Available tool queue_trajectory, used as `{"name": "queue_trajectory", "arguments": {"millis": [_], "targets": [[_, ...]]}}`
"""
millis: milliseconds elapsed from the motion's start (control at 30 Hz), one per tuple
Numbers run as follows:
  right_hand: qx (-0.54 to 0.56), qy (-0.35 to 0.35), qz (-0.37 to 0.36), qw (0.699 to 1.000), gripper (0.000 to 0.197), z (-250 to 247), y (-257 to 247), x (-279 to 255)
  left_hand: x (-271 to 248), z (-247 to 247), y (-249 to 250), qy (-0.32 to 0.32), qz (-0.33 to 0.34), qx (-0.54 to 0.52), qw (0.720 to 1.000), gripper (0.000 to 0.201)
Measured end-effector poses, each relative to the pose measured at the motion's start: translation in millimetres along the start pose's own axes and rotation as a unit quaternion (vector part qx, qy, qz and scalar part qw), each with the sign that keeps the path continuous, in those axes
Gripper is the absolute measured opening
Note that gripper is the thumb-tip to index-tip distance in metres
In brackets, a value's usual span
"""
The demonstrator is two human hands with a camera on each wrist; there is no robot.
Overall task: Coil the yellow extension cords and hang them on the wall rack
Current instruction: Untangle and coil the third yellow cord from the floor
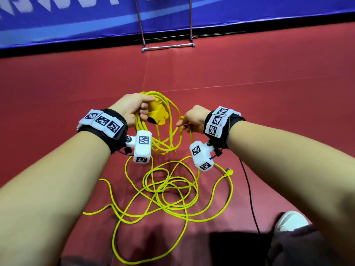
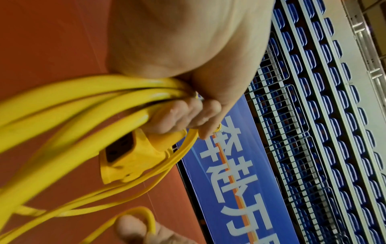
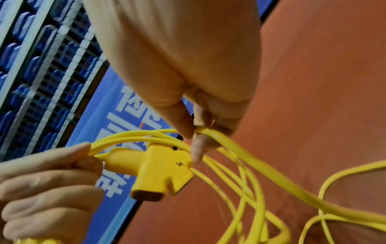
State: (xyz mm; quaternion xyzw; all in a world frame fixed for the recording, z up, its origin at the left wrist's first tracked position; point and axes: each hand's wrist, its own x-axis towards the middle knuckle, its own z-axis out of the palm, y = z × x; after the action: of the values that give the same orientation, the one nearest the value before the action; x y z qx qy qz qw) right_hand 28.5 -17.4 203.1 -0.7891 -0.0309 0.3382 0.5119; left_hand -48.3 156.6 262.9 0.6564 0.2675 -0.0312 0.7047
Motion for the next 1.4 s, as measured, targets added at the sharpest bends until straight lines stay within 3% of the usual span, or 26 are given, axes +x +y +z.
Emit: {"name": "queue_trajectory", "arguments": {"millis": [167, 300, 600, 700, 833, 967, 1200, 1300, 1400], "targets": [[0.197, -0.051, 0.074, 0.976, 0.018, -7, -3, -6, -7, 26, -1, -0.058, -0.036, 0.059, 0.996, 0.026], [0.223, -0.092, 0.057, 0.969, 0.021, -13, 3, -7, -8, 38, -4, -0.054, -0.054, 0.026, 0.997, 0.031], [0.28, -0.022, 0.053, 0.958, 0.018, 3, -9, -6, -3, 49, -15, -0.04, -0.072, 0.028, 0.996, 0.022], [0.319, -0.04, 0.05, 0.946, 0.02, 4, -11, -12, 0, 48, -20, -0.017, -0.066, 0.028, 0.997, 0.023], [0.282, -0.069, 0.044, 0.956, 0.03, 10, -18, -23, 5, 41, -26, -0.008, -0.06, 0.03, 0.998, 0.019], [0.234, -0.049, 0.034, 0.97, 0.017, 24, -21, -26, 7, 39, -28, 0.009, -0.04, 0.061, 0.997, 0.018], [0.239, -0.029, 0.012, 0.971, 0.022, 23, -17, -26, 4, 42, -26, -0.023, -0.037, 0.03, 0.999, 0.017], [0.256, -0.083, -0.023, 0.963, 0.022, 24, -16, -32, 8, 45, -24, 0.021, -0.009, 0.029, 0.999, 0.016], [0.199, -0.117, -0.059, 0.971, 0.012, 19, -15, -31, 15, 38, -19, 0.069, -0.002, -0.022, 0.997, 0.016]]}}
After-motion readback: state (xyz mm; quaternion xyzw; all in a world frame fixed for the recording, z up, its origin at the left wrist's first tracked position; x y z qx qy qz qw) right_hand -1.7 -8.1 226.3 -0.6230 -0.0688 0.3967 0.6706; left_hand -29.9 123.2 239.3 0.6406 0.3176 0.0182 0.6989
